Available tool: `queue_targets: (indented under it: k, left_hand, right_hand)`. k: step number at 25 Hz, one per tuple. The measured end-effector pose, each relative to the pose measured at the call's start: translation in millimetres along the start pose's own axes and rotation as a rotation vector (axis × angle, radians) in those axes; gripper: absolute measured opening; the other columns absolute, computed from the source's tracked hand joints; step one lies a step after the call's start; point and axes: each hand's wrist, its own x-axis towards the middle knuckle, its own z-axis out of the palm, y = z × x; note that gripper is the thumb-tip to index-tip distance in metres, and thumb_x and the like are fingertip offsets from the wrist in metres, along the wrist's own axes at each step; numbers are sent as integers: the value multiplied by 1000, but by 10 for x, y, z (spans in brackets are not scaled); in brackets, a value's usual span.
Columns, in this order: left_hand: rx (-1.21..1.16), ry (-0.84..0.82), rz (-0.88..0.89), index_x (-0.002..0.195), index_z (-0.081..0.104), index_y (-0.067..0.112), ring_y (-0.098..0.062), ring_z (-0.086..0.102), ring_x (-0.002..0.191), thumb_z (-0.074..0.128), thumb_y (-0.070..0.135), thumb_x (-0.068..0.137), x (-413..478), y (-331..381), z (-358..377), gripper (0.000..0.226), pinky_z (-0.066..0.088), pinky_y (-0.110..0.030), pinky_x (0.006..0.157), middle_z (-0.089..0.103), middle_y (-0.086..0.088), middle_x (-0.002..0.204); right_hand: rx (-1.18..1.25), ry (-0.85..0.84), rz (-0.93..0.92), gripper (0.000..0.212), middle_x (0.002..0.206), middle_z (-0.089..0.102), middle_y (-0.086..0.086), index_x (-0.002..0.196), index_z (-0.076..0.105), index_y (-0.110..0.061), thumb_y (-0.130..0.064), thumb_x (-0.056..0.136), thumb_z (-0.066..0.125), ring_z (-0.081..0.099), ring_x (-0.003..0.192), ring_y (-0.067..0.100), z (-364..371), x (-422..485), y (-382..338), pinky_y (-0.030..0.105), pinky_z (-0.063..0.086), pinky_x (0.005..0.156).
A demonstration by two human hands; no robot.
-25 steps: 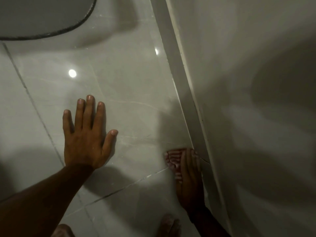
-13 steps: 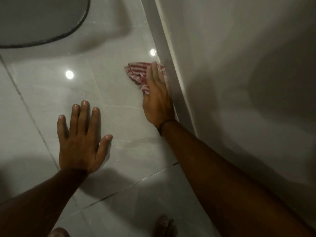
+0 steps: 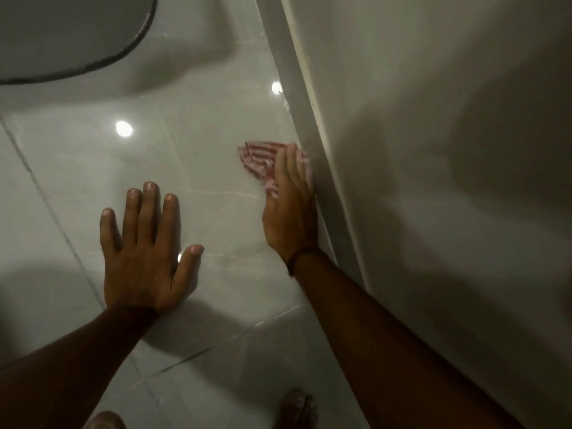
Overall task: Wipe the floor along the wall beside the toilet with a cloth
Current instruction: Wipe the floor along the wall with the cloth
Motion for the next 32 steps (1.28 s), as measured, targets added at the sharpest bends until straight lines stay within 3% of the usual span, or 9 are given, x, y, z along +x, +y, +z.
queue_targets:
  k: [4,11,15,19,24,26,29,32]
  left_hand:
    - [-2,-20,-7,179,13,14,-33,3,176,30,65,104,2,0,-16,92,-2,-58,140,4,-14,189]
    - [-16,-34,-36,177,22,10,-28,-4,176,31,64,103,14,39,-69,92,-8,-52,140,11,-18,188]
    - [-9,-33,-19,178,18,11,-28,-4,176,31,65,103,22,8,-52,93,-8,-53,140,6,-16,189]
    - [12,-36,-28,178,15,12,-30,-2,176,27,67,104,12,6,-31,93,-9,-53,140,3,-14,189]
    - [-14,-14,-17,178,16,11,-33,3,176,28,66,104,11,1,-40,93,-1,-59,140,4,-15,189]
    - [-20,-2,-6,178,16,11,-33,3,176,27,67,104,2,18,-31,93,1,-61,140,4,-15,189]
    - [-21,-15,-6,178,16,11,-34,3,176,26,67,104,2,-3,-16,94,3,-62,139,4,-15,189]
    - [8,0,18,179,12,13,-34,3,176,27,68,104,3,-1,-4,94,4,-63,139,4,-15,189]
  right_hand:
    - [8,25,-11,66,168,24,15,158,26,-6,-2,98,53,17,157,28,16,244,-65,39,10,129]
    - [81,-60,190,59,166,9,-5,160,21,-16,-23,102,31,4,155,13,-115,-838,315,43,14,131]
    - [81,-14,161,63,170,17,8,160,22,-10,-7,101,45,8,157,20,-47,-248,-28,43,15,131]
    - [10,-10,47,69,171,18,11,160,21,-9,-9,99,53,12,159,26,-24,404,-234,41,15,131]
    - [71,-46,175,57,170,20,0,160,26,-19,-14,104,37,15,158,20,-149,-790,240,43,22,129]
    - [102,-15,288,57,167,14,-5,159,24,-19,-13,105,42,9,156,13,-127,-1122,343,44,22,129]
    - [84,15,355,61,170,15,3,159,24,-12,-6,102,45,6,156,13,-40,-924,191,40,14,131]
    - [67,18,219,67,171,17,8,160,24,-11,-5,99,50,10,159,24,1,-290,-48,38,11,131]
